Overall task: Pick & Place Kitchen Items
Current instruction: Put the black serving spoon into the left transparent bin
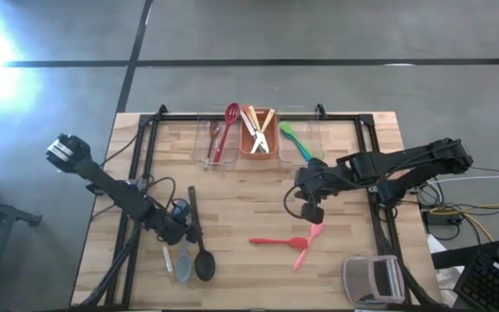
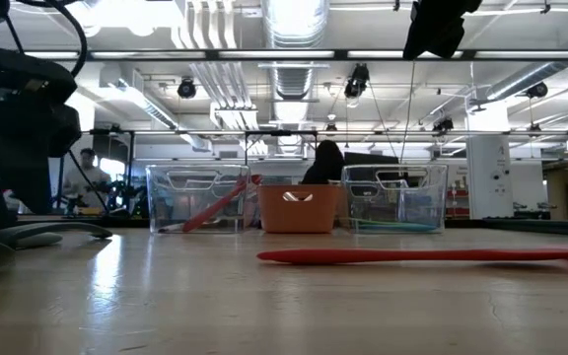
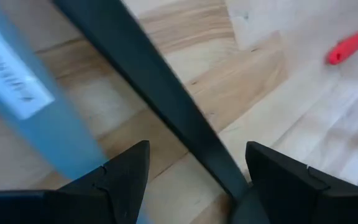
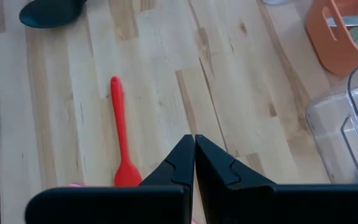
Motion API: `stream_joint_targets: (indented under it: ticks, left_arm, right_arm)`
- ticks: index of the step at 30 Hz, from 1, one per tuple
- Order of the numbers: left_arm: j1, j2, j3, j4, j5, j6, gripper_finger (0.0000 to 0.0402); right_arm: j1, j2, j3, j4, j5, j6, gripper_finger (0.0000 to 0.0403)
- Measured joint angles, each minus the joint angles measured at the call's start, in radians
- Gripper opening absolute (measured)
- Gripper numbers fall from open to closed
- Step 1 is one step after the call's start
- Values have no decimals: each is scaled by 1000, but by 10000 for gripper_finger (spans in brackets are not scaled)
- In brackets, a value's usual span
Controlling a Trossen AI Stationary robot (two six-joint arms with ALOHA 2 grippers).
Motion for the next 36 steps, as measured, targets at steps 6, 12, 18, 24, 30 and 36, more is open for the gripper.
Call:
stream_joint_targets:
  ticks: [6,12,18,24,30,36]
  left_arm:
    - [9,76,3,79,-9,22,268]
    - [25,128,3,174,-13,73,265]
    - [40,140,2,197,-41,120,236]
    - [57,140,-43,278,-86,148,193]
    - [61,141,-160,482,-164,145,134]
    - [62,140,-228,580,-194,176,27]
  right_arm:
    - [0,0,0,33,0,-17,8]
    - [0,0,0,48,0,-34,8]
    - [0,0,0,48,0,-37,8]
    - [0,0,0,48,0,-37,8]
    - [0,1,0,49,0,-44,8]
    - [-1,1,0,52,0,-50,8]
